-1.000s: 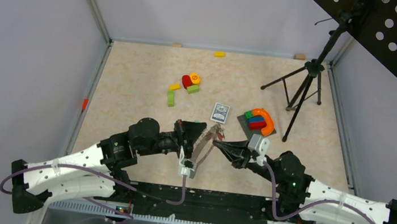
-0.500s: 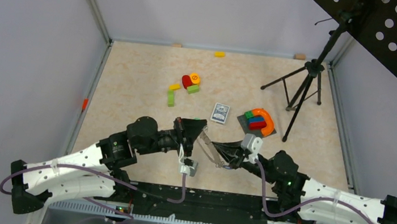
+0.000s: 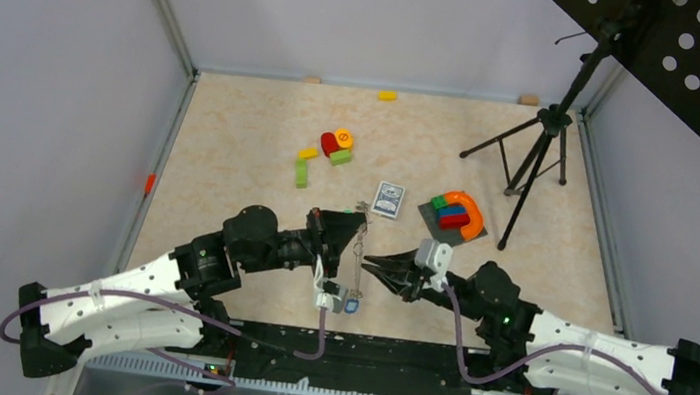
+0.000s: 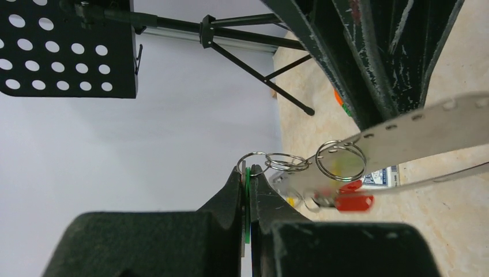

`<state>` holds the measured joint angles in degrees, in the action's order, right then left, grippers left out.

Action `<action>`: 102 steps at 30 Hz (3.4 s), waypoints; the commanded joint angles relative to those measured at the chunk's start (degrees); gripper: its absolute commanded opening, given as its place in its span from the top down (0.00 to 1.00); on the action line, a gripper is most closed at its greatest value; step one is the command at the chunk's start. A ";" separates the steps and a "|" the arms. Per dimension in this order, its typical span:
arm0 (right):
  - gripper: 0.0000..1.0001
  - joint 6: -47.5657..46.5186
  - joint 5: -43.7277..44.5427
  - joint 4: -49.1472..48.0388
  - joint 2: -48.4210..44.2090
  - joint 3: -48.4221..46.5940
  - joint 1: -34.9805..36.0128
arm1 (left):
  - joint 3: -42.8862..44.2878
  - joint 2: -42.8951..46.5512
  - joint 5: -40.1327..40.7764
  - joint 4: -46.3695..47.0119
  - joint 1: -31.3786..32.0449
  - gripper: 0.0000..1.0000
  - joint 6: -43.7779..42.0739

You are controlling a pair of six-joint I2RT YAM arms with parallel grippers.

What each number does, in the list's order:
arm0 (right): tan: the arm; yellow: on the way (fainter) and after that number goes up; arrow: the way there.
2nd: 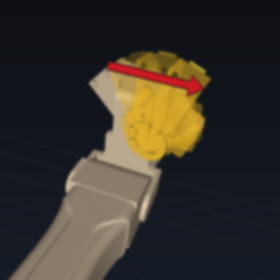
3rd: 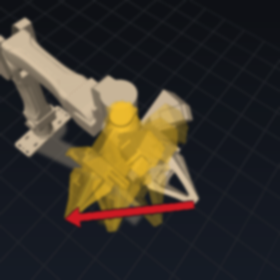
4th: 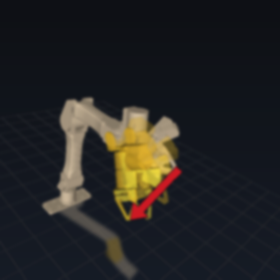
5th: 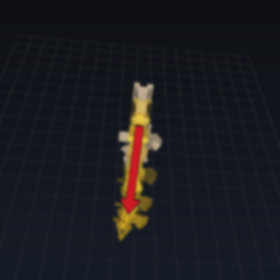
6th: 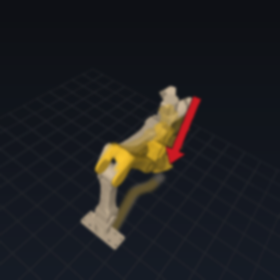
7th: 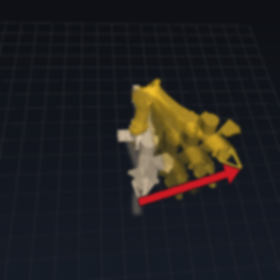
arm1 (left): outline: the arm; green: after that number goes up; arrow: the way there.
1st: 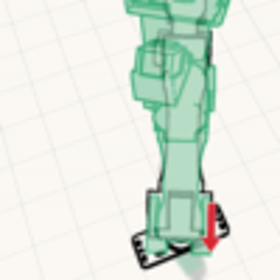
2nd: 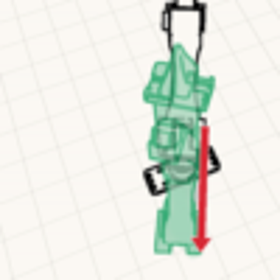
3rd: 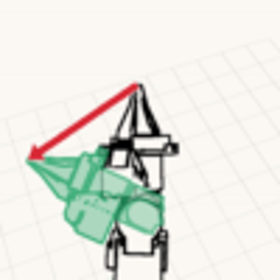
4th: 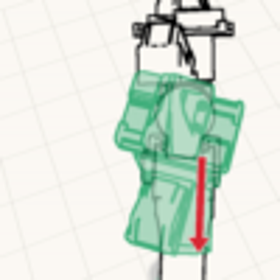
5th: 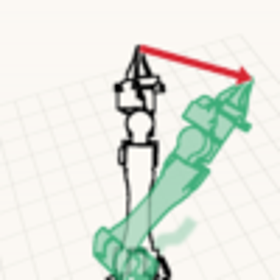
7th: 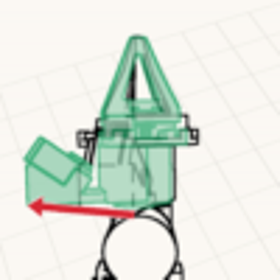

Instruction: Remove the keys from the keyring

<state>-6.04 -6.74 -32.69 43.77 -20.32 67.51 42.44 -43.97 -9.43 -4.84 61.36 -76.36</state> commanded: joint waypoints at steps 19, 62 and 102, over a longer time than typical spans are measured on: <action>0.68 -8.90 6.49 4.18 0.46 -10.95 0.41 | 3.15 2.51 -4.96 0.38 -0.20 1.00 0.95; 0.87 -1.47 6.23 -6.19 5.06 -6.83 0.38 | 3.18 2.13 -4.95 1.68 -0.20 1.00 0.68; 1.00 22.95 20.60 -12.98 5.89 -6.26 0.44 | 1.57 3.34 0.53 0.84 -0.21 1.00 -2.74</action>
<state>11.84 9.69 -39.92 50.28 -26.63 67.51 43.07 -41.74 -9.54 -7.75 61.17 -78.54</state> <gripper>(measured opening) 0.005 0.022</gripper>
